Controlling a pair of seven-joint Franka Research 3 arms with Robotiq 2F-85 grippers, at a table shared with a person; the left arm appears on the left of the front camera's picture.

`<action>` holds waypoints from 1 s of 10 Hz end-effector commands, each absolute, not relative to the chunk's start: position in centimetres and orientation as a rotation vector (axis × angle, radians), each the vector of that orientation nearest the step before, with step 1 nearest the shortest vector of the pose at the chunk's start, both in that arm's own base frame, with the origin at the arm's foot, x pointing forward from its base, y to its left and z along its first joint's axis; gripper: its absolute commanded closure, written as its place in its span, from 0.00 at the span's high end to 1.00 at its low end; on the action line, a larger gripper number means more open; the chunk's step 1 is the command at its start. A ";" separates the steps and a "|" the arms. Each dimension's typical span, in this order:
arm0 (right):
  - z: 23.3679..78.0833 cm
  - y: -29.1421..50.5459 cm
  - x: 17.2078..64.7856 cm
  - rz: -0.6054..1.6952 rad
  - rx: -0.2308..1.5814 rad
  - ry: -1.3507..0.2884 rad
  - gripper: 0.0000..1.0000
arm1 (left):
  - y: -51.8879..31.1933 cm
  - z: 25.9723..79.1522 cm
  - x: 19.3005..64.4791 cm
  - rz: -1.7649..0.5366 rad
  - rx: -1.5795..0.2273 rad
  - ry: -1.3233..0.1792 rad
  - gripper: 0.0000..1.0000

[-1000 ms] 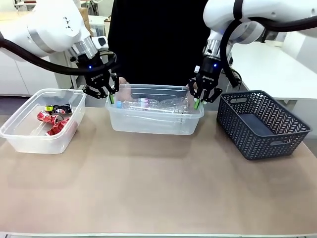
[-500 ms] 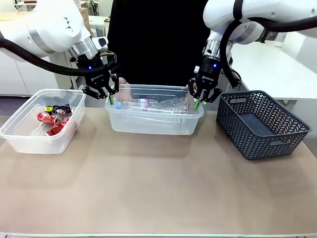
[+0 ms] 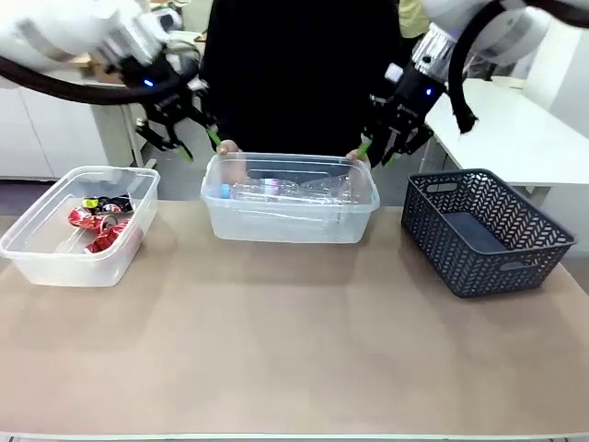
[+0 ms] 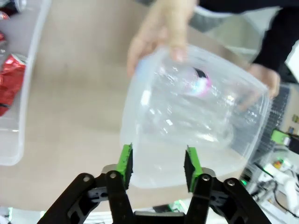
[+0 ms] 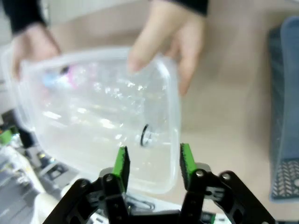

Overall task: Sort the waste into each basket.
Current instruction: Release the Organizing box you were holding.

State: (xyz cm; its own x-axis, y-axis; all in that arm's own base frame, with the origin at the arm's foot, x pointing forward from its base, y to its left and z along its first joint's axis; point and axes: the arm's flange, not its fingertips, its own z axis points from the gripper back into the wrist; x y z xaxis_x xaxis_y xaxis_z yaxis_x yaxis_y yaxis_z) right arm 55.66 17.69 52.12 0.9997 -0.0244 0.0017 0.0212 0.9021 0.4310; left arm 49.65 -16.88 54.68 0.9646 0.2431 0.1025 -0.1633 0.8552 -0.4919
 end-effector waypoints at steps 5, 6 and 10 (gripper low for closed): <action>52.8 15.7 53.4 0.082 0.572 -0.050 1.00 | -15.5 56.0 48.2 0.142 -0.641 -0.159 1.00; 52.8 15.7 53.4 0.082 0.572 -0.050 1.00 | -15.5 56.0 48.2 0.142 -0.641 -0.159 1.00; 52.8 15.7 53.4 0.082 0.572 -0.050 1.00 | -15.5 56.0 48.2 0.142 -0.641 -0.159 1.00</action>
State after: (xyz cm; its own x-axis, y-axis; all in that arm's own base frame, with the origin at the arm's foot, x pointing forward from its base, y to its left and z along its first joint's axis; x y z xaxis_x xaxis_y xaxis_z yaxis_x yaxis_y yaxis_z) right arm 53.29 15.54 52.57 0.9938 0.0848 0.0725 -0.1110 0.8180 0.5645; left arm 48.24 -15.32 55.72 0.9812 0.1640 0.1013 -0.0665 0.7814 -0.6205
